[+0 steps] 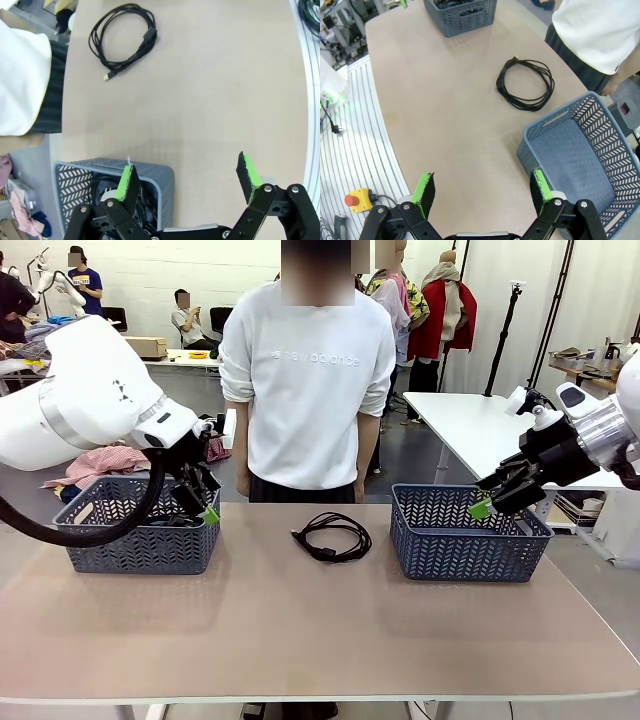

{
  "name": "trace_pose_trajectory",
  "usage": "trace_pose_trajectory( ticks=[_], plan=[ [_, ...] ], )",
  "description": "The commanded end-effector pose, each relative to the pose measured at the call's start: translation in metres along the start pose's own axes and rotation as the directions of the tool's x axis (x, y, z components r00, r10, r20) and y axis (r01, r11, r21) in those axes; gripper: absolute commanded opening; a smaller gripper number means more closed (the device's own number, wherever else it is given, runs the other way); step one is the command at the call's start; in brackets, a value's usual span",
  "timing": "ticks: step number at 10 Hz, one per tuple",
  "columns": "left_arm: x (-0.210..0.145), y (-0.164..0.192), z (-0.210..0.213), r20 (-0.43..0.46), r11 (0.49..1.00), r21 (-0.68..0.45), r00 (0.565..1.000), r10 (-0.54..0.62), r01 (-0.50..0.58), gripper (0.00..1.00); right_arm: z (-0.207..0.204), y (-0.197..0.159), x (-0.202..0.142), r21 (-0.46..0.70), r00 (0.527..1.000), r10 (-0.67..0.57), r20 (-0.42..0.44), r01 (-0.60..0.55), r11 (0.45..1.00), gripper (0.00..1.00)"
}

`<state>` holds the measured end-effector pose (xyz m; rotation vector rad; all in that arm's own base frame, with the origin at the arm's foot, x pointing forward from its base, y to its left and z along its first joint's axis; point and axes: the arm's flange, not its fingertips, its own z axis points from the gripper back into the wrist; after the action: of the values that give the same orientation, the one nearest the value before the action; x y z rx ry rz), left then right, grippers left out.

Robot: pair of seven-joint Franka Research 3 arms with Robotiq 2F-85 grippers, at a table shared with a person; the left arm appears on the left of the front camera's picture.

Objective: Organize the cables according to human instructions.
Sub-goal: Pick up a bundle of cables and place it in the basket indicated by the human.

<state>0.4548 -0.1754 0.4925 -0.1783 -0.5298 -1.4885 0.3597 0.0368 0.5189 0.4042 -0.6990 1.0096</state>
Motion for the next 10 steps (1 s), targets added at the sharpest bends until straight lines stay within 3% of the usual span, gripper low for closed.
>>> trace_pose_trajectory(
  ticks=[1,10],
  plan=[
    [-0.0018,0.002,0.003,0.001,1.0,-0.004,1.0,0.003,-0.003,1.0,-0.0018,-0.0023,0.0,0.014,0.999,0.016,0.034,-0.017,1.0,1.0],
    [-0.0018,0.002,0.003,0.001,1.0,-0.004,1.0,0.003,-0.003,1.0,-0.0018,-0.0023,0.0,0.014,0.999,0.016,0.034,-0.017,1.0,1.0]
  ],
)
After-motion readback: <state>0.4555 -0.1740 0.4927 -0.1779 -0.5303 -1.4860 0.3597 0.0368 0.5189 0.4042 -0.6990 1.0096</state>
